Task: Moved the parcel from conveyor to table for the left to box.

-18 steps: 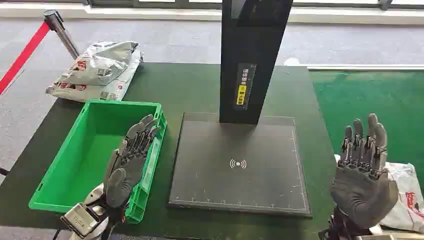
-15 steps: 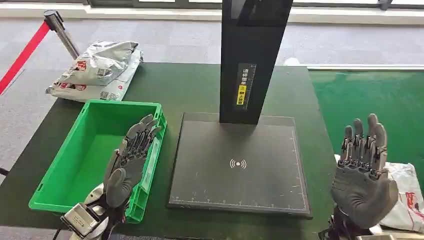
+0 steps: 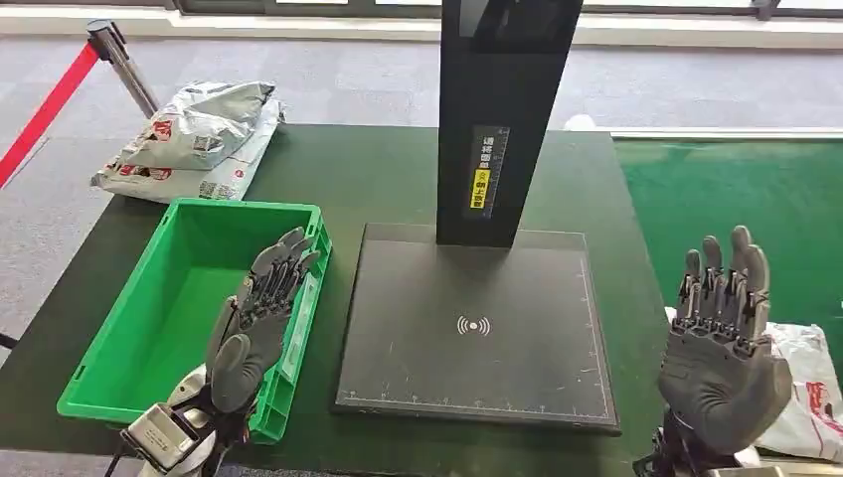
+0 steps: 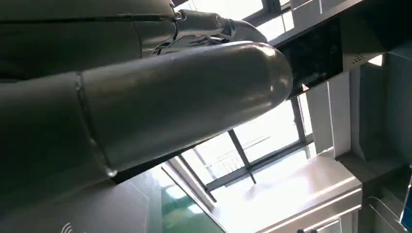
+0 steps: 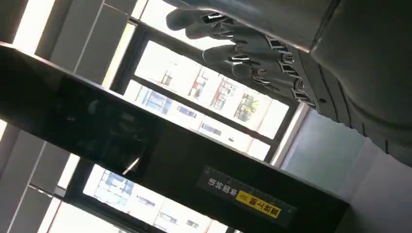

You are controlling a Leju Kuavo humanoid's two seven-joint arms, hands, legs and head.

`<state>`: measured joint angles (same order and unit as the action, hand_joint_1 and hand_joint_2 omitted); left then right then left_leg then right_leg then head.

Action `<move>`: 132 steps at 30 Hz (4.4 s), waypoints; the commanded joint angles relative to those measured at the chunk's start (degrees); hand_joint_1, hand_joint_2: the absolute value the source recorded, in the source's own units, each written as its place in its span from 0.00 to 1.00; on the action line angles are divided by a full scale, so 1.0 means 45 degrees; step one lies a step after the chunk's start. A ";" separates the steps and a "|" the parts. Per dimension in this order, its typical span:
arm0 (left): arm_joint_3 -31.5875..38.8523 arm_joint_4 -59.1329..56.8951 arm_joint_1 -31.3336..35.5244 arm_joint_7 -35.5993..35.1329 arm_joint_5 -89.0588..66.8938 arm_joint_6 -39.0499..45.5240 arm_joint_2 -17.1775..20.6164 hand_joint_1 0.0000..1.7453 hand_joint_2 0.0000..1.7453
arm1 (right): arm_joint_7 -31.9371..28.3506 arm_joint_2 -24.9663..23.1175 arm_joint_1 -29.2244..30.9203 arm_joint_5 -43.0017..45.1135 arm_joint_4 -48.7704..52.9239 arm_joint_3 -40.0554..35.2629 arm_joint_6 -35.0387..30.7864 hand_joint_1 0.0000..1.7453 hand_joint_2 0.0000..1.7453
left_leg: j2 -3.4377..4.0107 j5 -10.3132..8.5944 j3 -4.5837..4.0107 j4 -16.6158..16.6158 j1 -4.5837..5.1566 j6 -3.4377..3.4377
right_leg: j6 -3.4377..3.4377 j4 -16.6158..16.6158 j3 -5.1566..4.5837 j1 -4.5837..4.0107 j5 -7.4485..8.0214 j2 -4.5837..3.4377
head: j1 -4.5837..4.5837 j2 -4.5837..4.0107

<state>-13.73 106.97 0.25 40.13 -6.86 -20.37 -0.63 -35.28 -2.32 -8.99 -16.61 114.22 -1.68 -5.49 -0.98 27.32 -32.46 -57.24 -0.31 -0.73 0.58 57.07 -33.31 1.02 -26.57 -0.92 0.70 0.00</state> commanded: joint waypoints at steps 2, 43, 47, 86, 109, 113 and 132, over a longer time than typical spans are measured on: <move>-0.0865 -0.2390 -0.0063 -0.2963 -0.9196 0.9946 -0.1006 0.00 0.00 | 0.2629 -0.0348 0.0934 -0.3961 -0.2775 -0.1150 0.0483 0.00 0.00 | -0.0001 -0.0009 0.0003 0.0007 -0.0004 0.0001 | -0.0008 -0.0013 0.0010 -0.0008 0.0006 0.0023 | 0.0000 0.0000; -0.0890 -0.2298 -0.0146 -0.3323 -0.9743 1.0263 -0.1011 1.00 1.00 | 0.2639 -0.0299 0.0959 -0.3974 -0.2636 -0.1175 0.0400 1.00 1.00 | 0.0002 0.0004 0.0014 0.0007 -0.0018 0.0008 | -0.0012 -0.0028 0.0031 -0.0025 0.0002 0.0036 | 0.0000 0.0000; -0.0890 -0.2298 -0.0146 -0.3323 -0.9743 1.0263 -0.1011 1.00 1.00 | 0.2639 -0.0299 0.0959 -0.3974 -0.2636 -0.1175 0.0400 1.00 1.00 | 0.0003 0.0005 0.0016 0.0010 -0.0015 0.0007 | -0.0012 -0.0026 0.0031 -0.0021 0.0000 0.0034 | 0.0000 0.0000; -0.0234 -0.1122 -0.0829 -0.1911 -0.5370 1.2206 -0.1258 0.00 0.00 | 0.2273 -0.0854 0.0523 -0.2799 -0.1840 -0.0186 -0.0949 0.00 1.00 | -0.0003 0.0045 0.0017 -0.0005 -0.0010 0.0026 | -0.0003 -0.0014 0.0047 -0.0007 -0.0036 0.0028 | 0.0000 0.0000; 0.0585 -0.2323 0.0511 -0.1460 -0.0892 1.0849 -0.1025 0.00 0.00 | 0.1778 -0.0650 0.0525 -0.1631 -0.2481 0.0122 -0.1542 0.00 1.00 | -0.0006 0.0043 0.0041 0.0013 -0.0019 0.0015 | -0.0003 -0.0042 0.0074 -0.0019 -0.0038 0.0036 | 0.0000 0.0000; 0.0560 -0.2223 0.0267 -0.1172 -0.0595 1.0454 -0.0996 0.00 0.00 | 0.1794 -0.0800 0.0356 -0.1618 -0.2228 0.0170 -0.1586 0.00 1.00 | -0.0003 0.0051 0.0039 0.0012 -0.0011 0.0015 | 0.0000 -0.0035 0.0066 -0.0012 -0.0047 0.0027 | 0.0000 0.0000; 0.0160 -0.1967 0.0140 -0.0809 -0.2111 1.0207 -0.1010 0.00 0.00 | 0.1769 -0.0931 0.0521 -0.1418 -0.2105 0.0552 -0.1133 0.00 1.00 | -0.0011 0.0061 0.0017 -0.0003 -0.0006 0.0025 | 0.0005 -0.0020 0.0047 -0.0005 -0.0056 0.0030 | 0.0000 0.0000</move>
<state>-12.50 99.82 0.82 36.63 -15.34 26.32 -6.29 -27.10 -5.97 -7.97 -23.45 106.12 -3.67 -11.50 -1.10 27.63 -32.47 -57.32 -0.31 -0.61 0.65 57.07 -33.20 1.05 -26.87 -0.85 0.70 0.00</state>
